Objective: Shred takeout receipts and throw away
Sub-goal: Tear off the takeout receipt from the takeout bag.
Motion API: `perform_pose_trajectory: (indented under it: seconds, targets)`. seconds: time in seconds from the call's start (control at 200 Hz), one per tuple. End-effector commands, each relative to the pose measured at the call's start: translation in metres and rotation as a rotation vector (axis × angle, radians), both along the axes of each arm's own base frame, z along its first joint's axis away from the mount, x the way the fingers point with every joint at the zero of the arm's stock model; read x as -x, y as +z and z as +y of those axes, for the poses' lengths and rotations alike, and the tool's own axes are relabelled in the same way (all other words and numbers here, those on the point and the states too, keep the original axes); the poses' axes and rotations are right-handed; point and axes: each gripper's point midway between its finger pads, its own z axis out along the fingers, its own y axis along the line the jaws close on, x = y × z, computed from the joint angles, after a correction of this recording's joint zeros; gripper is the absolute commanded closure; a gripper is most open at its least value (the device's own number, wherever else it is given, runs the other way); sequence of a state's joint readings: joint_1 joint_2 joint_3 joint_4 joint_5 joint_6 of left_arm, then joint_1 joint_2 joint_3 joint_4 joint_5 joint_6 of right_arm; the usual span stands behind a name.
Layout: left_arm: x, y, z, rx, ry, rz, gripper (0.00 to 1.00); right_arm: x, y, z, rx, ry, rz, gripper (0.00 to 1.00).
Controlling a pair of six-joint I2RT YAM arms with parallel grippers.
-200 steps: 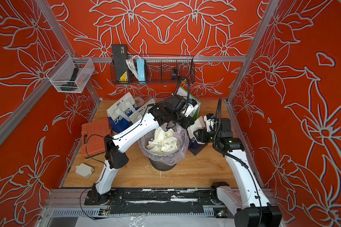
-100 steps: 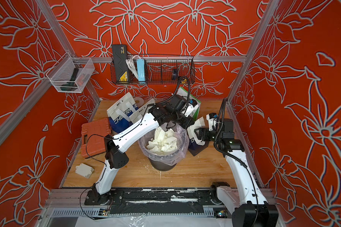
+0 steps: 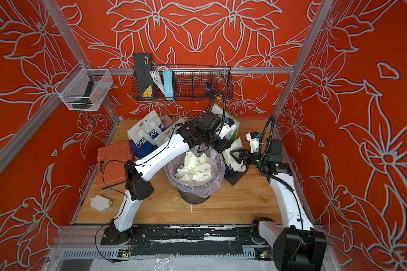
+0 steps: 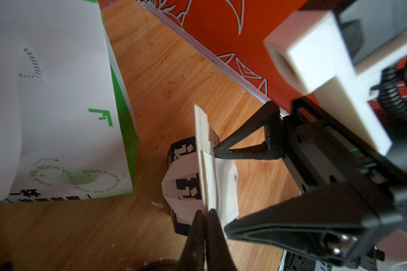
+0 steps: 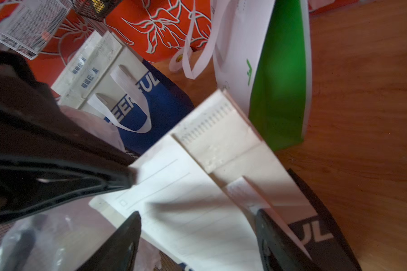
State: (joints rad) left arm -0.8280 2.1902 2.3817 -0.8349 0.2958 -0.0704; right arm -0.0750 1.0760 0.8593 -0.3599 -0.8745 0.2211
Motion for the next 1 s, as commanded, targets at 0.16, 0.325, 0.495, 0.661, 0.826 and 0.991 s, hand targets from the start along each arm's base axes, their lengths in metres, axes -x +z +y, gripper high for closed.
perform_pose_trajectory:
  seconds: [0.16, 0.325, 0.495, 0.661, 0.826, 0.991]
  targets:
    - [0.002, -0.021, -0.001, -0.032, -0.017, 0.052, 0.93, 0.006, 0.022, 0.015, -0.098, 0.098, -0.047, 0.28]
    - [0.002, -0.019, -0.002, -0.024, -0.022, 0.052, 0.94, 0.002, 0.016, 0.011, -0.058, 0.075, -0.042, 0.28]
    - [0.002, -0.017, -0.005, -0.014, -0.027, 0.055, 0.94, 0.0, 0.013, 0.013, -0.065, 0.101, -0.038, 0.28]
    - [0.003, -0.017, -0.006, -0.004, -0.032, 0.066, 0.94, -0.003, 0.009, 0.01, -0.032, 0.075, -0.021, 0.4]
    - [0.005, -0.016, -0.006, -0.004, -0.038, 0.068, 0.93, -0.003, 0.015, 0.011, -0.041, 0.077, -0.032, 0.65]
    - [0.005, -0.013, -0.006, 0.003, -0.036, 0.064, 0.9, -0.003, 0.018, 0.012, -0.052, 0.072, -0.038, 0.82]
